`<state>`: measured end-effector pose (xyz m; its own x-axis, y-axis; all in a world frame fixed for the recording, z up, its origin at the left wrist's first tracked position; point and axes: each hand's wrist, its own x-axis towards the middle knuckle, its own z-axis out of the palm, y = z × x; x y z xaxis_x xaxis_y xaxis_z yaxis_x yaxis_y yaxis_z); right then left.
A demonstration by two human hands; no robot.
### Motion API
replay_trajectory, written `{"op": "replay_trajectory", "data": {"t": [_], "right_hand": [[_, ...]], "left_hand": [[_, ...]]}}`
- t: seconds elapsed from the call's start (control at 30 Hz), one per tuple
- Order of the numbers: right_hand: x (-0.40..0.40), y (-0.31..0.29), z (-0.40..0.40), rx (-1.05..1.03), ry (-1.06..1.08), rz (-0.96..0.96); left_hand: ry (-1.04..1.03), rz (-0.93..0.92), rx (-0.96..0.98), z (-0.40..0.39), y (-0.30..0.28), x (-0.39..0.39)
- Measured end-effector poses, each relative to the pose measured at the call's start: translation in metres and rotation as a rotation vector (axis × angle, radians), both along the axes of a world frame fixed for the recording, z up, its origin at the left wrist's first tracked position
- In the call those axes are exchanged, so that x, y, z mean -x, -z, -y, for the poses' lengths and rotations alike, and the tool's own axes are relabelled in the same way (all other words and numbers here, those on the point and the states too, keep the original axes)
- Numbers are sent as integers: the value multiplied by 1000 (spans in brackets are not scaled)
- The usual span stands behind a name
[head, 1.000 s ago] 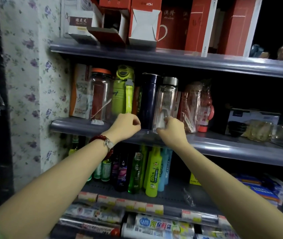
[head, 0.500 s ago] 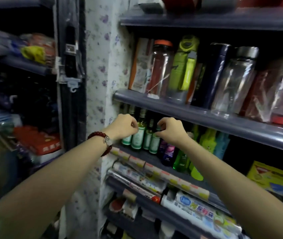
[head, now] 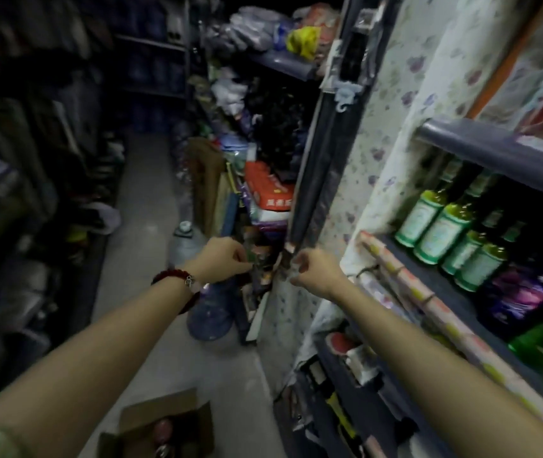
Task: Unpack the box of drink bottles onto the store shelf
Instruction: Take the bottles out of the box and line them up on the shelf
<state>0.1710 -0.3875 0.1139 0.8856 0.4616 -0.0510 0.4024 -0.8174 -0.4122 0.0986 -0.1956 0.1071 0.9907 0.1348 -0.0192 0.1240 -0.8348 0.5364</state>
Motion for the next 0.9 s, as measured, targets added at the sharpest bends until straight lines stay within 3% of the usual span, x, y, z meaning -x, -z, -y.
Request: {"op": "replay_trajectory", "data": {"t": [0.4,0.9], "right_hand": [[59,160,-112,61,-201,-275],[78,477,-161,92,-242,-436]], "left_hand": [[-262,-330,86,-99,171,112],[-415,-407,143,-128,479,161]]}}
